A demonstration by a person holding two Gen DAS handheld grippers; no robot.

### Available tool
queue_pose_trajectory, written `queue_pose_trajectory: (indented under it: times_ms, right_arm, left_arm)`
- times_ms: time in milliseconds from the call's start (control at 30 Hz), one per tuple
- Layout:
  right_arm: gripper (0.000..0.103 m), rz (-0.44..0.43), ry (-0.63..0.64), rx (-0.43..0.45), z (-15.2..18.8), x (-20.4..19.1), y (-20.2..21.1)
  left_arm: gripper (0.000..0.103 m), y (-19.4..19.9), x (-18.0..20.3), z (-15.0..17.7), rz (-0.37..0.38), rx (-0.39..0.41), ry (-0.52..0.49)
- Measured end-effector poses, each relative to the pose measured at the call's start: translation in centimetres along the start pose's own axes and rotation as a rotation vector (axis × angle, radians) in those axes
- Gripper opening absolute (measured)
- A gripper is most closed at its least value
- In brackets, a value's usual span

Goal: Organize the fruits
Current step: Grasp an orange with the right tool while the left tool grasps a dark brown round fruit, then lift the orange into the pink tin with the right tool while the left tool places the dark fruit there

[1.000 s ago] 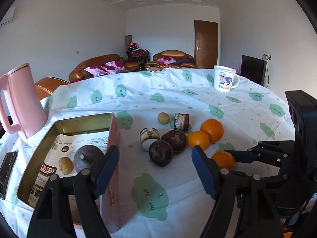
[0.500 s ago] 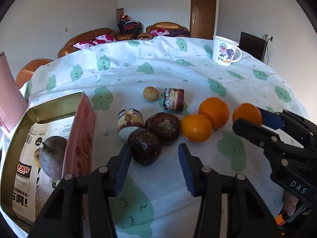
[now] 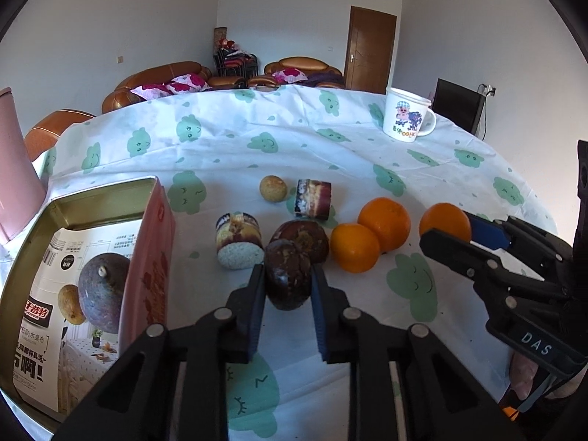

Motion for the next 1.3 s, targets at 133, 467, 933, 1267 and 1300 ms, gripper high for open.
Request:
queue_pose_trajectory:
  times_ms: [133, 467, 933, 1267, 1300]
  right_arm:
    - [0.038, 0.000, 0.009, 0.029, -0.2, -0.2, 0.5]
    - [0.038, 0.002, 0.019, 0.093, -0.6, -0.3, 1.5]
    - [0.038, -0.001, 0.028, 0.148, -0.9, -0.5, 2.5]
    - [0.038, 0.000, 0.032, 0.179, -1.0, -0.5, 3.1]
    - [0.038, 0.000, 0.034, 0.183, -1.0, -0.5, 3.2]
  left_arm:
    - [0.025, 0.9, 0.0, -0.4, 0.009, 0.045, 0.006]
    - [0.025, 2.3, 0.8, -0.7, 0.006, 0.124, -0.010]
    - [0.025, 3.9, 1.8, -0.7, -0.017, 0.218, -0.038]
    - [0.025, 5.1, 2.5, -0.9, -0.039, 0.276, -0.060]
    - [0.025, 5.2, 2.6, -0.9, -0.039, 0.280, -0.061]
Point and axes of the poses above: each gripper's, at about its wrist camera, not at the fingertips, and y roughly against the way its jaws point, x to its right, z to its underside, the point moved 10 cm from there along -y, roughly the way its jaws point, and after that the axes turned 1 degree about -x, right-handed, at the moved point
